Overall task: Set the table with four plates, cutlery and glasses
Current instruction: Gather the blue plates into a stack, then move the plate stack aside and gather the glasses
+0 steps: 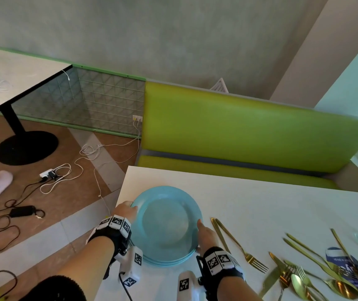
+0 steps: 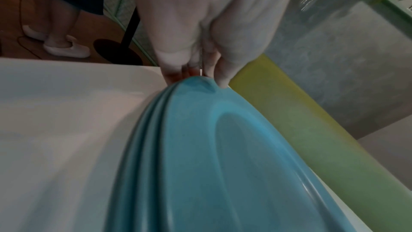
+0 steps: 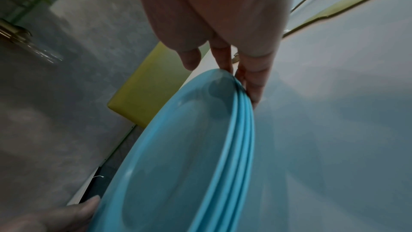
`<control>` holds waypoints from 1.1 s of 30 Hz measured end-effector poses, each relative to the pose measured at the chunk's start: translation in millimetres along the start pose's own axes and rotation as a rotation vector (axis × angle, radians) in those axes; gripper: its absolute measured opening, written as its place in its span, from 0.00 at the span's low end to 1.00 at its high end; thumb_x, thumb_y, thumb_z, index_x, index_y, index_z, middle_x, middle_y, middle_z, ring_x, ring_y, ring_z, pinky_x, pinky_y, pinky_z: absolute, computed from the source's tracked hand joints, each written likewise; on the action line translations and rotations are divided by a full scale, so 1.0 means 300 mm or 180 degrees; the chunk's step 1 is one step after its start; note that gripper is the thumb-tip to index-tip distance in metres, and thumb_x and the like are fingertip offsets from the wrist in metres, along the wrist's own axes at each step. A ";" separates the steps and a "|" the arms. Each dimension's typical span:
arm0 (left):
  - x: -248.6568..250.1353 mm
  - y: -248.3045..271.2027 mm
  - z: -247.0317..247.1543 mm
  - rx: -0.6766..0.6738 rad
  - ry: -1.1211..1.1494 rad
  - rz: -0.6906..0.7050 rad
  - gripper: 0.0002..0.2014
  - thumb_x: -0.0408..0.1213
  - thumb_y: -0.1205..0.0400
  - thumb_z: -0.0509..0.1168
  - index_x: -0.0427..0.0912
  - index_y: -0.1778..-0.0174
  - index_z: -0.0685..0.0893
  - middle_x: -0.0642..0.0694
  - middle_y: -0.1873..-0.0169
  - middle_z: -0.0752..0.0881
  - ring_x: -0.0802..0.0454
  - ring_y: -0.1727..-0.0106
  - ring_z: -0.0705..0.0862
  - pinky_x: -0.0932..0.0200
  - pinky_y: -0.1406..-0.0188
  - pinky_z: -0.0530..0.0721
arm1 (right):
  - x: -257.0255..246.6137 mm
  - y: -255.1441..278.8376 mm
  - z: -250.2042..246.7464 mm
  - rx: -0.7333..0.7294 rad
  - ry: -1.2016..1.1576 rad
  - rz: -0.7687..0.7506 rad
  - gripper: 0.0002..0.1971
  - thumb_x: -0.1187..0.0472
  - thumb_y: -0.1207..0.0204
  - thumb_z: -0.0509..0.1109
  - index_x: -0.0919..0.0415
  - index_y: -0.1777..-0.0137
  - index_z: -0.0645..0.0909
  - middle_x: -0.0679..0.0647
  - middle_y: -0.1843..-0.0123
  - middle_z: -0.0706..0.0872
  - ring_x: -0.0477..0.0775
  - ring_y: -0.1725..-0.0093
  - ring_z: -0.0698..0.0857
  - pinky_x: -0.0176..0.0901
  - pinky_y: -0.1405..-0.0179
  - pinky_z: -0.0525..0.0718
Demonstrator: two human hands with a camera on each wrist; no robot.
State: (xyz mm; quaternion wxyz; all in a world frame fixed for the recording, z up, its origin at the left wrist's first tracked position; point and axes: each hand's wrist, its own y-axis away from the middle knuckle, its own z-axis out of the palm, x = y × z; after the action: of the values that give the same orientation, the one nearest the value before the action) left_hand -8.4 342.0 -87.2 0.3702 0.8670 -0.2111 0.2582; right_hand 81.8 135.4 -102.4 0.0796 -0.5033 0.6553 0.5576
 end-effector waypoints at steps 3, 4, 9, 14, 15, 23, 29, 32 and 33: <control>0.011 -0.003 -0.003 0.0058 0.0066 0.0025 0.15 0.35 0.16 0.57 0.37 0.37 0.82 0.36 0.39 0.85 0.43 0.51 0.79 0.60 0.52 0.73 | -0.011 -0.023 0.002 -0.0017 0.0003 -0.0025 0.22 0.46 0.17 0.57 0.63 0.60 0.81 0.67 0.44 0.85 0.68 0.41 0.84 0.62 0.37 0.81; 0.015 -0.007 -0.005 0.0090 0.0062 0.0029 0.15 0.35 0.17 0.58 0.37 0.36 0.82 0.36 0.39 0.85 0.43 0.49 0.81 0.60 0.52 0.74 | -0.016 -0.035 0.003 -0.0033 -0.0069 -0.0039 0.23 0.46 0.18 0.58 0.68 0.51 0.83 0.68 0.42 0.85 0.68 0.40 0.84 0.62 0.36 0.81; 0.038 -0.032 -0.024 0.0135 -0.0007 -0.0013 0.16 0.37 0.17 0.58 0.36 0.37 0.82 0.36 0.39 0.84 0.40 0.44 0.82 0.60 0.53 0.73 | -0.060 -0.078 0.005 -0.0049 -0.0195 -0.0076 0.23 0.53 0.18 0.60 0.73 0.34 0.78 0.69 0.35 0.82 0.68 0.34 0.82 0.61 0.34 0.80; 0.061 -0.054 -0.039 0.0149 -0.0153 -0.0051 0.17 0.37 0.17 0.58 0.33 0.35 0.80 0.34 0.35 0.82 0.39 0.35 0.80 0.61 0.53 0.68 | -0.096 -0.111 0.019 0.0008 -0.0093 -0.0168 0.24 0.53 0.17 0.59 0.74 0.33 0.77 0.69 0.34 0.82 0.68 0.33 0.81 0.58 0.32 0.79; 0.065 -0.058 -0.042 0.0164 -0.0172 -0.0061 0.17 0.37 0.16 0.57 0.33 0.36 0.80 0.34 0.35 0.81 0.39 0.35 0.80 0.61 0.54 0.67 | -0.103 -0.111 0.023 0.0002 -0.0083 -0.0175 0.24 0.52 0.17 0.59 0.73 0.33 0.78 0.69 0.34 0.82 0.68 0.33 0.81 0.57 0.32 0.79; 0.062 -0.085 -0.061 0.0191 -0.0117 -0.0061 0.17 0.38 0.17 0.57 0.35 0.35 0.79 0.35 0.36 0.82 0.41 0.48 0.78 0.60 0.52 0.68 | -0.135 -0.123 0.042 0.0115 -0.0198 -0.0255 0.24 0.48 0.19 0.61 0.70 0.39 0.82 0.57 0.53 0.80 0.56 0.51 0.81 0.54 0.35 0.82; 0.065 -0.085 -0.051 0.0257 0.0006 -0.0048 0.18 0.36 0.17 0.58 0.35 0.32 0.78 0.35 0.37 0.83 0.39 0.41 0.82 0.59 0.53 0.70 | -0.141 -0.112 0.043 0.0134 -0.0449 -0.0224 0.18 0.49 0.21 0.64 0.58 0.68 0.76 0.60 0.53 0.82 0.62 0.46 0.83 0.57 0.34 0.80; 0.081 -0.070 -0.038 0.0479 0.0061 -0.0086 0.17 0.35 0.18 0.60 0.32 0.34 0.77 0.33 0.38 0.83 0.36 0.38 0.81 0.57 0.52 0.72 | -0.138 -0.085 0.031 0.0070 -0.0326 -0.0326 0.15 0.47 0.20 0.64 0.60 0.54 0.79 0.51 0.62 0.80 0.55 0.53 0.80 0.52 0.37 0.81; 0.092 -0.066 -0.032 0.0612 0.0062 -0.0084 0.17 0.33 0.18 0.60 0.30 0.34 0.77 0.31 0.38 0.82 0.35 0.37 0.81 0.55 0.50 0.74 | -0.142 -0.060 0.018 0.0023 -0.0248 -0.0315 0.17 0.46 0.20 0.63 0.61 0.47 0.81 0.50 0.62 0.80 0.53 0.53 0.79 0.50 0.38 0.81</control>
State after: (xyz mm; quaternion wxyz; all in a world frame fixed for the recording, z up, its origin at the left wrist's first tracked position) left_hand 21.4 357.0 -75.3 0.2906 0.8987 -0.1703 0.2808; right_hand 113.3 166.5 -87.6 0.1344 -0.5127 0.6280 0.5698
